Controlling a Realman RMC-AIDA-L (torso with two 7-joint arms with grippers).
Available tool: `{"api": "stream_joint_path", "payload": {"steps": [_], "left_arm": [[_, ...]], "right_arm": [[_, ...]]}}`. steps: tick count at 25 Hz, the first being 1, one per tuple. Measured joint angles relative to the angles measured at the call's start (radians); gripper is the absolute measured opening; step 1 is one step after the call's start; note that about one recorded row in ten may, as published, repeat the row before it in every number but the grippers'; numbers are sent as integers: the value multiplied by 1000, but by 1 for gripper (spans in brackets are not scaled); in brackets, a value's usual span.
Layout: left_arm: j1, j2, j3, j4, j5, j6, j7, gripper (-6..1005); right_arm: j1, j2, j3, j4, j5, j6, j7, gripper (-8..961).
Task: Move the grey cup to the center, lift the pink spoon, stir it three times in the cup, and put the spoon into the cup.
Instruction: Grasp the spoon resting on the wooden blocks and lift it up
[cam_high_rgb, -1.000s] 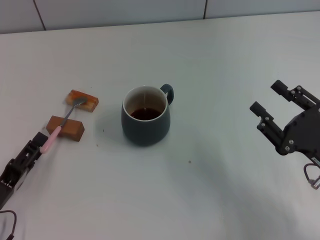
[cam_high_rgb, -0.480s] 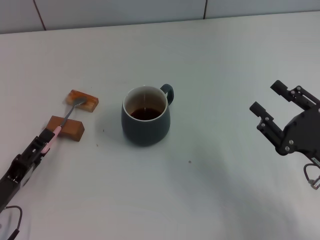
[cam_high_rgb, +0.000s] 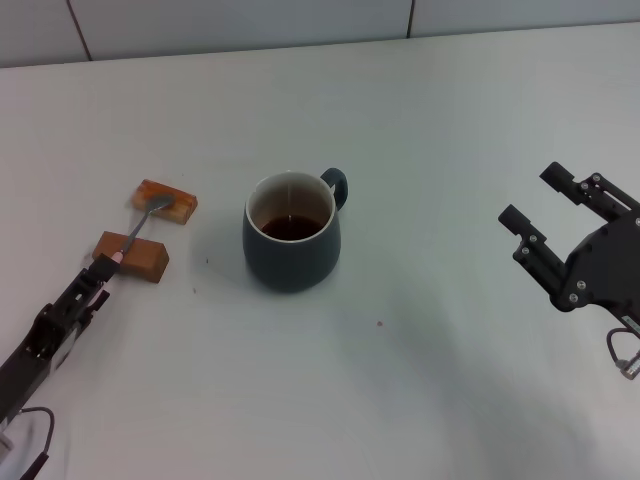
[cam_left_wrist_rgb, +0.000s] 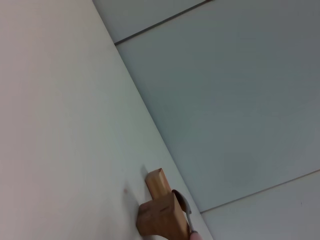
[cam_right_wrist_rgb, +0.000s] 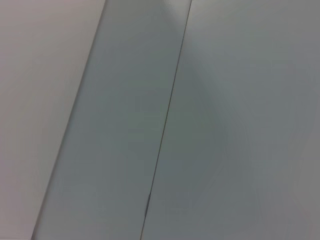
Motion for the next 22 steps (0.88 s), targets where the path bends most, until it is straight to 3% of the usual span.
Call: {"api": "stream_joint_path", "payload": {"steps": [17, 19, 22], "left_arm": [[-14, -2, -7, -11, -2, -28, -11, 791], [-14, -2, -7, -11, -4, -29, -12, 627], [-13, -2, -10, -11, -8, -30, -12, 607]], "right_arm": [[3, 0, -1, 0, 0, 4, 0, 530], [2, 0, -1, 0, 0, 4, 0, 530], [2, 0, -2, 0, 0, 4, 0, 530]]}}
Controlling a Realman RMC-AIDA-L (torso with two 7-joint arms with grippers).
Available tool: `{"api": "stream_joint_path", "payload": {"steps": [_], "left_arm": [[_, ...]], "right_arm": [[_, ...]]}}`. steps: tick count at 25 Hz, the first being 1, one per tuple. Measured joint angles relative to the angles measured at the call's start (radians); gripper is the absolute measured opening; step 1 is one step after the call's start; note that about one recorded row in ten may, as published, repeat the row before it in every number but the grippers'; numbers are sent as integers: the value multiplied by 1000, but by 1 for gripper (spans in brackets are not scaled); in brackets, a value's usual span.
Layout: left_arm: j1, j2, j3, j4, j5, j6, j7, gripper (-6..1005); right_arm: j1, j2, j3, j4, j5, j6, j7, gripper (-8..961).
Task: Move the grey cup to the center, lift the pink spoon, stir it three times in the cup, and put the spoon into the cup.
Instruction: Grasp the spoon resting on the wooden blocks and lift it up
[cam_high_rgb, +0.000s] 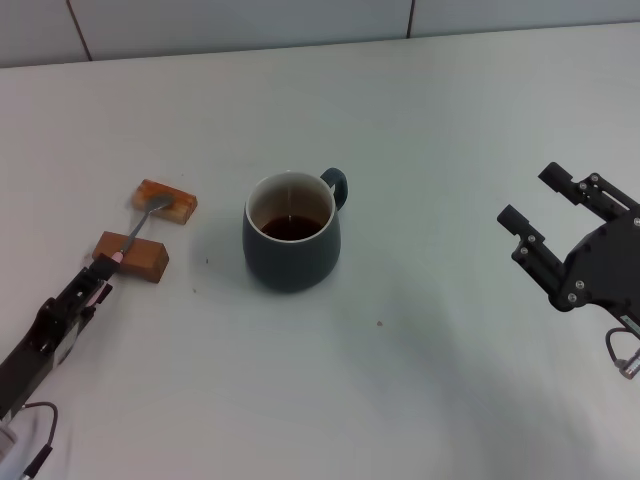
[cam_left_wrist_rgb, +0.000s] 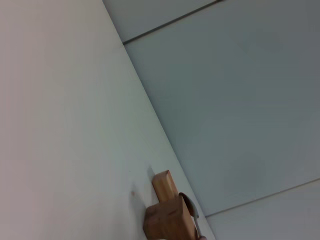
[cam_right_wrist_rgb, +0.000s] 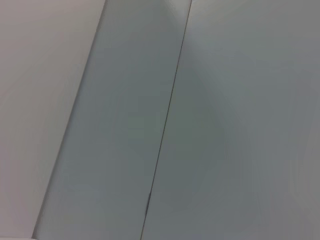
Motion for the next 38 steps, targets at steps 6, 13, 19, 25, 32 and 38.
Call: {"api": "stream_joint_path", "payload": {"steps": [6, 13, 19, 25, 32, 38], "left_arm": [[0, 0, -8, 0, -1, -1, 0, 568], [-2, 1, -3, -14, 4, -1, 0, 462], [-3, 2, -3, -14, 4, -13, -2, 448], [-2, 1, -3, -25, 4, -21, -10, 445], [-1, -1, -3, -39, 4, -24, -11, 443], [2, -2, -10, -41, -2, -24, -12, 440]], "right_arm": [[0, 0, 0, 0, 0, 0, 0, 528], [0, 0, -1, 0, -1, 0, 0, 529], [2, 0, -3, 0, -3, 0, 0, 529], [3, 0, -3, 0, -3, 0, 0, 530], [3, 0, -3, 0, -3, 1, 0, 528], [3, -1, -3, 0, -3, 3, 0, 529]]}}
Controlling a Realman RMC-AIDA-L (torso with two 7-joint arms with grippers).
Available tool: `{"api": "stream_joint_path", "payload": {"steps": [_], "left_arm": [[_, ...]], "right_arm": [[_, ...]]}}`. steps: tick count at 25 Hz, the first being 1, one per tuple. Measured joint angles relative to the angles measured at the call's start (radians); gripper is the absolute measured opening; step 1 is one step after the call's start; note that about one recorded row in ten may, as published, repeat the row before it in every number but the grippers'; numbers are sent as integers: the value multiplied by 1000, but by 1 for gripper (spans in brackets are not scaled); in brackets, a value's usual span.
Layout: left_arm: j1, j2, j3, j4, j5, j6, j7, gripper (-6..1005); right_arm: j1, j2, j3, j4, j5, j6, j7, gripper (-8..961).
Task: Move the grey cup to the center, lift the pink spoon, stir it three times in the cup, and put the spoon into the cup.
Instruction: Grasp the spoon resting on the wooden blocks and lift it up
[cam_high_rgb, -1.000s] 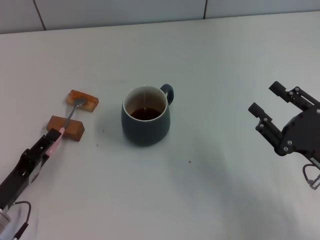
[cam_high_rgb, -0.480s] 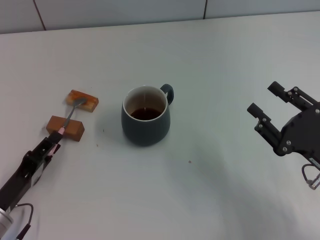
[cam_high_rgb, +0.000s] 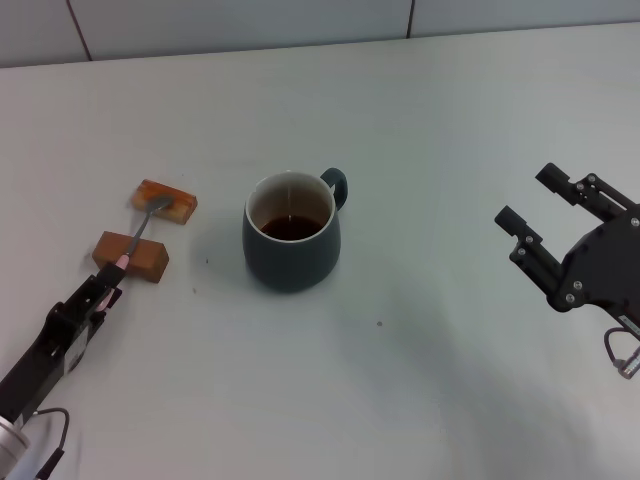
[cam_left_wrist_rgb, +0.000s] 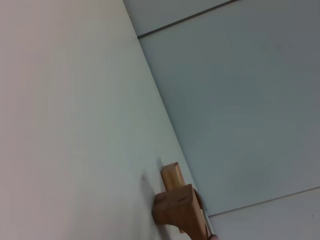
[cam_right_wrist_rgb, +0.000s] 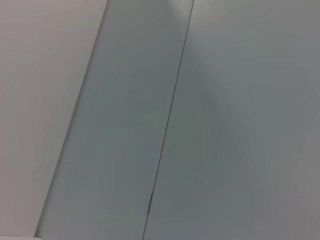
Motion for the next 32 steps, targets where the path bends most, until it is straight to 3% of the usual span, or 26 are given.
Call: {"api": "stream_joint_path", "payload": {"steps": [5, 11, 22, 32], "left_arm": [[-5, 0, -1, -6, 0, 0, 1, 438], [-6, 0, -1, -9, 0, -1, 1, 354], [-9, 0, -2, -14, -1, -27, 0, 352], [-11, 2, -22, -22, 1, -37, 1, 170]], "right_arm": [[0, 0, 0, 0, 0, 0, 0, 529], [0, 0, 0, 0, 0, 3, 0, 528], [3, 0, -2, 0, 0, 7, 0, 529], [2, 0, -2, 0, 0, 8, 0, 528]]}}
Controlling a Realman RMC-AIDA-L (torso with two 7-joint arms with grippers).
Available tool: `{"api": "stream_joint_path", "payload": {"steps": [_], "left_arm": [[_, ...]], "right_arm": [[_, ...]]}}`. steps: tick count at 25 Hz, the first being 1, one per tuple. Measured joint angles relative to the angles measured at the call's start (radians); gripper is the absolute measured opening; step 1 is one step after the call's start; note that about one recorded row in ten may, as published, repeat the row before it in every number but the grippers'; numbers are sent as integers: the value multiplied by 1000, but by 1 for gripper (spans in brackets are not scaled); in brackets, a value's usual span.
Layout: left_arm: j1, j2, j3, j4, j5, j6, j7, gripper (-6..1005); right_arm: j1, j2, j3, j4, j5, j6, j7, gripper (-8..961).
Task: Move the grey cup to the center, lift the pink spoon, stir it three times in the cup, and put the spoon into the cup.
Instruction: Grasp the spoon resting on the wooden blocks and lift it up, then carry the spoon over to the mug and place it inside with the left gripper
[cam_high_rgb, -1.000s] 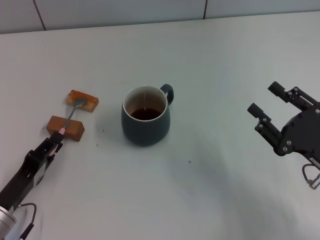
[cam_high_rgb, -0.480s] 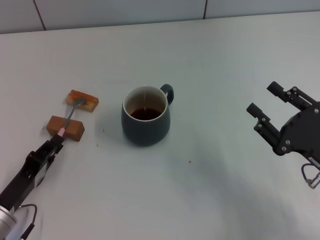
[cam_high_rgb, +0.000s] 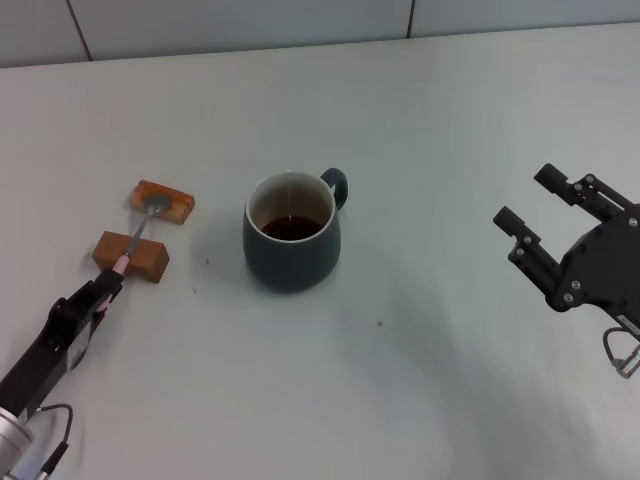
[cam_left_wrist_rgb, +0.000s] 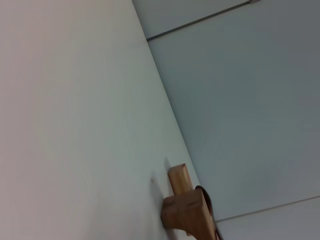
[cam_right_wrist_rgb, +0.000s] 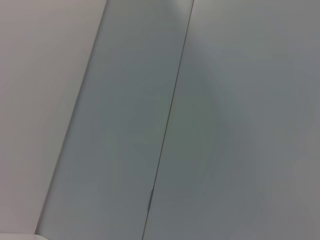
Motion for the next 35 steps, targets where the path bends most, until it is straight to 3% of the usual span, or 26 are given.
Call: {"api": "stream_joint_path", "payload": {"steps": [10, 14, 15, 17, 19, 20, 23, 24, 25, 28, 29, 30, 31, 35], "left_arm": [[-33, 4, 17, 69, 30, 98, 36, 142], [-140, 10, 32, 239, 107, 199, 12, 147], [-140, 10, 32, 239, 107, 199, 12, 148], [-189, 11, 44, 327, 136, 228, 1, 150], [-266, 12, 124, 527, 164, 261, -33, 152], [-266, 12, 124, 527, 164, 261, -33, 153], [-314, 12, 246, 736, 165, 272, -71, 156], [-330, 17, 341, 870, 166, 280, -108, 157], [-330, 17, 341, 870, 166, 280, -108, 158], [-339, 34, 459, 1056, 167, 307, -164, 161], [-346, 53, 501, 1139, 167, 350, -191, 162], [-346, 53, 501, 1139, 167, 350, -191, 163], [-358, 75, 529, 1207, 170, 412, -207, 164], [-373, 90, 554, 1313, 198, 493, -215, 169]], "right_arm": [[1, 0, 0, 0, -1, 1, 0, 528], [-2, 0, 1, -3, -1, 2, 0, 528], [-2, 0, 1, -3, -1, 2, 0, 528], [-3, 0, 3, -3, -2, 2, 0, 528], [-2, 0, 5, -3, -1, 8, 0, 528], [-2, 0, 5, -3, -1, 8, 0, 528], [2, 0, 6, -6, -2, 17, 0, 528], [4, 0, 7, -6, -2, 24, 1, 528], [4, 0, 7, -6, -2, 24, 1, 528], [6, 0, 8, -6, -1, 30, 1, 528], [7, 0, 9, -6, -1, 31, 1, 528], [7, 0, 9, -6, -1, 31, 1, 528], [6, 0, 9, -6, 2, 32, 1, 528], [2, 0, 10, -7, 6, 31, 1, 528]]}}
